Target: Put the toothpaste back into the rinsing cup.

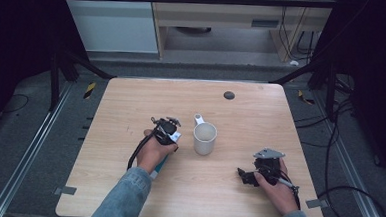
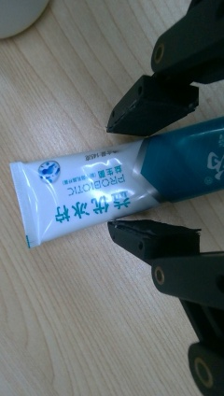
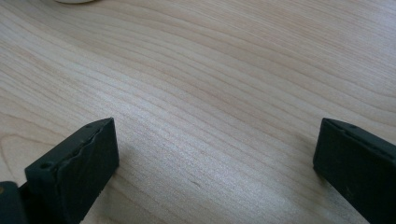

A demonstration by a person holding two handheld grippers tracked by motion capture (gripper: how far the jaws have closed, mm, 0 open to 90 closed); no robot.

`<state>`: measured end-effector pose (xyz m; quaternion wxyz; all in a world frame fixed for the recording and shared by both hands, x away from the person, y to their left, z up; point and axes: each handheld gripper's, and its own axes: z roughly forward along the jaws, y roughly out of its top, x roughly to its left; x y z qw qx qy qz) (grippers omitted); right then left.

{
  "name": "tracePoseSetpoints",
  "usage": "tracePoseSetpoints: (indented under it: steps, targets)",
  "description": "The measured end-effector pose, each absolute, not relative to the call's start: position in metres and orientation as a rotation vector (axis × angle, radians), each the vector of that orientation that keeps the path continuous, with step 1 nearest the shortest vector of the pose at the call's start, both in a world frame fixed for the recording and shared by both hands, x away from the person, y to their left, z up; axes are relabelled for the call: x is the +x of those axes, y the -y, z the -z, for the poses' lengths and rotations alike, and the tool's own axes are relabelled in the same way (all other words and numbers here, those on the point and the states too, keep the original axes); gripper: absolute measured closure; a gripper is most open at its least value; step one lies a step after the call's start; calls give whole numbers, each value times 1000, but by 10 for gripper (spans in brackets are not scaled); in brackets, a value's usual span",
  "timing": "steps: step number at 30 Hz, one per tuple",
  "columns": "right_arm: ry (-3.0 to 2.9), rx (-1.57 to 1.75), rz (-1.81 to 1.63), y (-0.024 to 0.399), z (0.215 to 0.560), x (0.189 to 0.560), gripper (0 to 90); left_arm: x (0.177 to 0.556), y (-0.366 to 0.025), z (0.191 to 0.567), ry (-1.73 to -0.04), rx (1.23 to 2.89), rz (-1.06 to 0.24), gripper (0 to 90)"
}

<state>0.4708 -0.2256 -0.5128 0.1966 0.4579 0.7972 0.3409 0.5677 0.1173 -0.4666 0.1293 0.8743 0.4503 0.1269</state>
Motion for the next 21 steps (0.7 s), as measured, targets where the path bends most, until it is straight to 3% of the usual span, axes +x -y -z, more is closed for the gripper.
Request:
tracePoseSetpoints:
  steps: [21]
  targets:
    - [-2232, 1282, -954, 226, 513, 471, 4, 574, -123, 467, -1307, 2529, -245, 560]
